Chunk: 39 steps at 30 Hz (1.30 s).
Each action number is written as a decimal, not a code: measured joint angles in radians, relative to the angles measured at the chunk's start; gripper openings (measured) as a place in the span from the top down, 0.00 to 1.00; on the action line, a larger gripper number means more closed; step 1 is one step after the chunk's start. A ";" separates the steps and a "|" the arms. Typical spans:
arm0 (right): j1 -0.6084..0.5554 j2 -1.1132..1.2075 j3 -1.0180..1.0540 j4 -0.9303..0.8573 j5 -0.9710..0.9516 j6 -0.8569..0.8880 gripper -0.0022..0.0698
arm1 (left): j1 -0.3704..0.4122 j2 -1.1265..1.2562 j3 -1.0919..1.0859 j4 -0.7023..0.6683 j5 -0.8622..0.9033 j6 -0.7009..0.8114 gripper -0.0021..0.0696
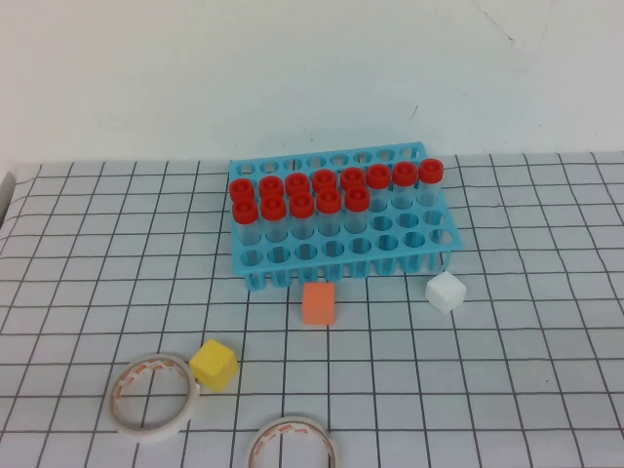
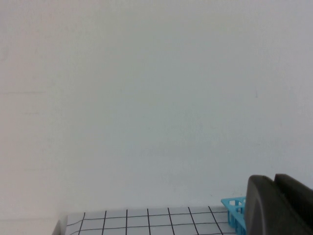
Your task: Place the test tubes
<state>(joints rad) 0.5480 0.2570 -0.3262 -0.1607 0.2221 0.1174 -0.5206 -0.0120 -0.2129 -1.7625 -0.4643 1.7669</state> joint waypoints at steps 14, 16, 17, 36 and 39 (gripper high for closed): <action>-0.493 -0.233 0.341 0.177 -0.037 -0.150 0.97 | 0.000 0.000 0.000 0.000 0.000 0.000 0.97; -0.559 -0.233 0.353 0.178 -0.037 -0.150 0.97 | 0.000 0.000 0.000 0.000 0.000 0.000 0.97; -0.582 -0.233 0.353 0.179 -0.038 -0.150 0.97 | 0.000 0.000 0.000 -0.002 0.000 0.000 0.97; -0.611 -0.269 0.353 0.078 0.085 -0.075 0.97 | 0.000 0.000 0.000 -0.002 0.000 0.000 0.97; -0.611 -0.269 0.351 0.074 0.094 -0.078 0.97 | 0.000 0.000 0.000 -0.002 0.000 0.000 0.97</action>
<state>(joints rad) -0.0627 -0.0124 0.0248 -0.0865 0.3165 0.0396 -0.5206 -0.0120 -0.2129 -1.7642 -0.4643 1.7669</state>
